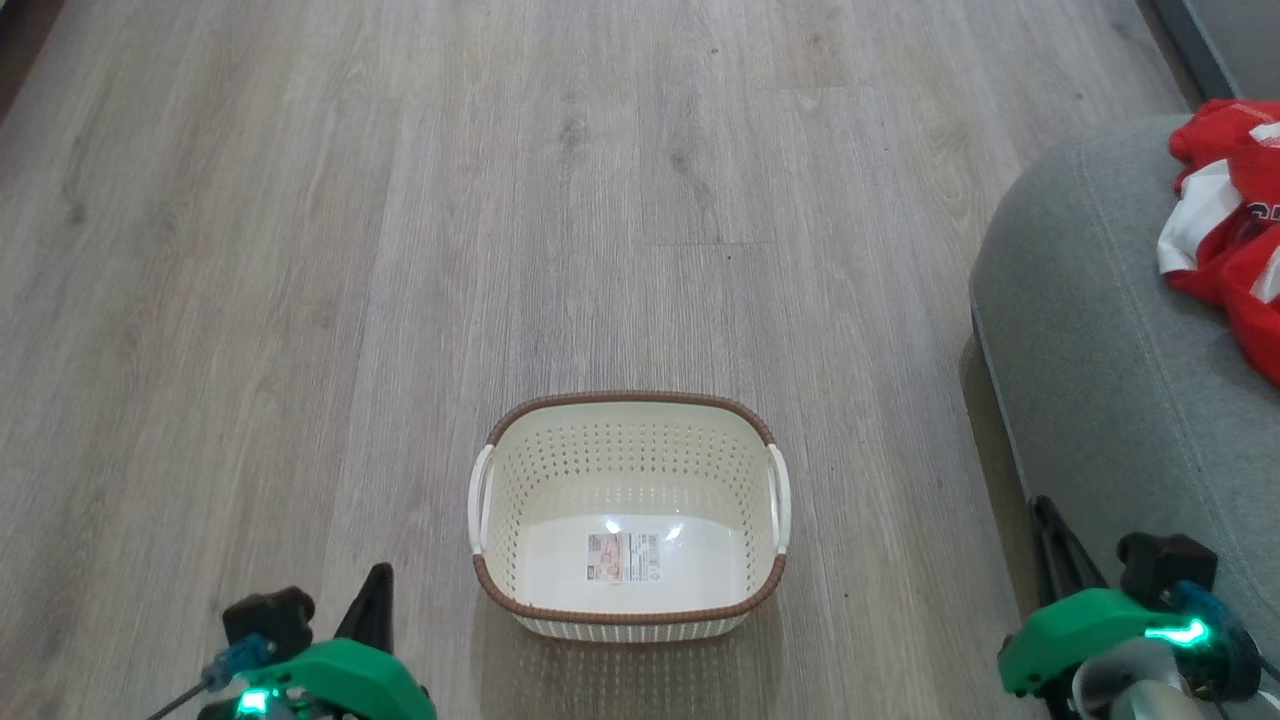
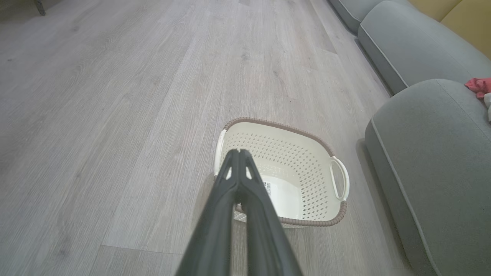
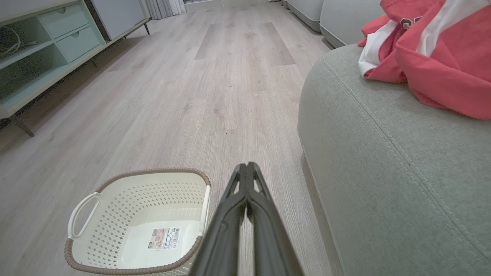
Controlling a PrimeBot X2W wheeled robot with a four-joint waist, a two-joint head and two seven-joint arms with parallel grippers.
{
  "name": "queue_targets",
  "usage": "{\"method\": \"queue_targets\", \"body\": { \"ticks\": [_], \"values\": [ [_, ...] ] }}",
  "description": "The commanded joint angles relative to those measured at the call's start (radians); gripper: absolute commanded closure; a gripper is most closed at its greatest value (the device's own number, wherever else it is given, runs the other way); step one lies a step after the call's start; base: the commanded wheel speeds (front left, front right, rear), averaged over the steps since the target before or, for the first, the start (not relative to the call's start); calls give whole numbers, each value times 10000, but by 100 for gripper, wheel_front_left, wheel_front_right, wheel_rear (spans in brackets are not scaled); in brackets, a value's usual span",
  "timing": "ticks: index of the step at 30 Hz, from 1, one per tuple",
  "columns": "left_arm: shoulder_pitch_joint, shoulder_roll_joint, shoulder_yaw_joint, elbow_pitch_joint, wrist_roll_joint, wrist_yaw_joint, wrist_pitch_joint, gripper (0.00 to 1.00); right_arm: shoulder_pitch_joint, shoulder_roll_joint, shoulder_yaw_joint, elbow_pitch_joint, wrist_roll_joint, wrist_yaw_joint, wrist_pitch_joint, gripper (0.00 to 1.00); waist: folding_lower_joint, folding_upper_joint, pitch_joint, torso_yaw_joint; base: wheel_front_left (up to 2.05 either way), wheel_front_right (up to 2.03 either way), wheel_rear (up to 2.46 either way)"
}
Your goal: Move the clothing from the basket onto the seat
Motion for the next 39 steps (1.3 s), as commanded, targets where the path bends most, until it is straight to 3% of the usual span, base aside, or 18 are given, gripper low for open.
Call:
{"method": "queue_targets", "body": {
  "ticks": [1,39],
  "values": [
    [-469,15,179,-378,-208,-78,42,100,-428,-70,3,-389,259,0,78,100,1,-1,1,-1,0,0,0],
    [-523,23,806,-1242,-4274,-322,1119,100,-453,-84,109,-1091,5208,-1,1159,100,1,-1,-6,-19,0,0,0]
  ]
}}
